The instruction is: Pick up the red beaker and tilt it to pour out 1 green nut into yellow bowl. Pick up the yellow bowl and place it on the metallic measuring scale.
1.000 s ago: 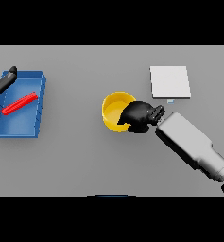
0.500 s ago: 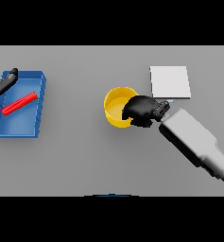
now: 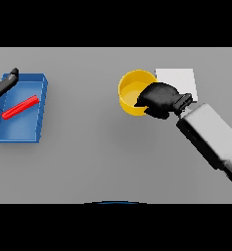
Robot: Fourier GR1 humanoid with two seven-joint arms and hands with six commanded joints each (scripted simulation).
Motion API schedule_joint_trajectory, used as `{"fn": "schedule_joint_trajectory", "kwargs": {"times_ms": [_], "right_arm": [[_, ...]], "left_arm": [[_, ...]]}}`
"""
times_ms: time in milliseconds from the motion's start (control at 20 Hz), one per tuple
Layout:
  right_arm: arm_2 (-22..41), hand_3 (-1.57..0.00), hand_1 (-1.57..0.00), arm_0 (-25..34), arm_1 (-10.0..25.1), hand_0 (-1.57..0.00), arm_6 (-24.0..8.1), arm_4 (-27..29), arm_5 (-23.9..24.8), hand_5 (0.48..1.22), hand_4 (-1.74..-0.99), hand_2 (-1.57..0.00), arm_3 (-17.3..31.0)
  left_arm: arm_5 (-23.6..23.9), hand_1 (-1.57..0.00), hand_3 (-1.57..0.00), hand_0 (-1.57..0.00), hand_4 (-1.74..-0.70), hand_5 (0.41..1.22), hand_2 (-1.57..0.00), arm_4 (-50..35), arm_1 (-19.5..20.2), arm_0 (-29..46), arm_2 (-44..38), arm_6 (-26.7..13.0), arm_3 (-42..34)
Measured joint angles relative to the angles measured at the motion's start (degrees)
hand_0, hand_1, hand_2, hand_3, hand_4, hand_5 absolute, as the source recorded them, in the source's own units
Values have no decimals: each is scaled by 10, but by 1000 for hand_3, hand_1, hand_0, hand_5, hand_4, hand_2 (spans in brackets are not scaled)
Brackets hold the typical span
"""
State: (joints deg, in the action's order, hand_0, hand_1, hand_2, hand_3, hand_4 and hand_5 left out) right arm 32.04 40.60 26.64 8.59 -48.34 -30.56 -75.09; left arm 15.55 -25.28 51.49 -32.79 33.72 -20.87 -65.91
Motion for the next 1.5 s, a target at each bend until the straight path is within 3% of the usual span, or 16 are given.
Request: {"fn": "schedule_joint_trajectory", "kwargs": {"times_ms": [150,250,350,450,700,850,1150,1300,1500], "right_arm": [[-10,-1155,-1570,6,2,-1565,-13,-4,7,1220,-1741,-1513,10],[-21,-1151,-1570,11,20,-1567,7,-3,20,1221,-1741,-1527,22],[-32,-1153,-1570,20,21,-1568,5,-3,37,1221,-1741,-1537,37],[-46,-1151,-1571,30,21,-1569,-7,-4,48,1221,-1741,-1530,68],[-65,-1147,-1571,43,36,-1570,25,-13,105,1221,-1741,-1549,155],[-74,-1156,-1571,53,33,-1571,20,-19,127,1221,-1741,-1519,214],[-88,-1318,-1571,77,18,-1571,28,-23,160,1221,-1741,-1439,315],[-94,-1374,-1571,82,7,-1562,41,-18,166,1221,-1741,-1405,356],[-106,-1487,-1571,93,-4,-1417,47,-10,161,1221,-1741,-1363,393]], "left_arm": [[4,1,1,1,-723,698,1,4,-5,-1,4,-4,1],[5,1,1,1,-727,710,1,2,-1,2,2,-1,-4],[8,1,1,1,-730,719,1,1,1,7,1,-2,-7],[14,1,1,1,-729,720,1,4,1,6,5,-10,-18],[13,1,1,1,-737,738,1,-1,3,12,5,-20,-20],[16,1,1,1,-722,732,1,0,13,17,3,-24,-29],[19,1,1,1,-725,712,1,-2,16,13,5,-43,-41],[14,1,1,1,-726,710,1,1,16,13,5,-33,-32],[13,1,1,1,-727,712,1,0,16,18,5,-29,-31]]}}
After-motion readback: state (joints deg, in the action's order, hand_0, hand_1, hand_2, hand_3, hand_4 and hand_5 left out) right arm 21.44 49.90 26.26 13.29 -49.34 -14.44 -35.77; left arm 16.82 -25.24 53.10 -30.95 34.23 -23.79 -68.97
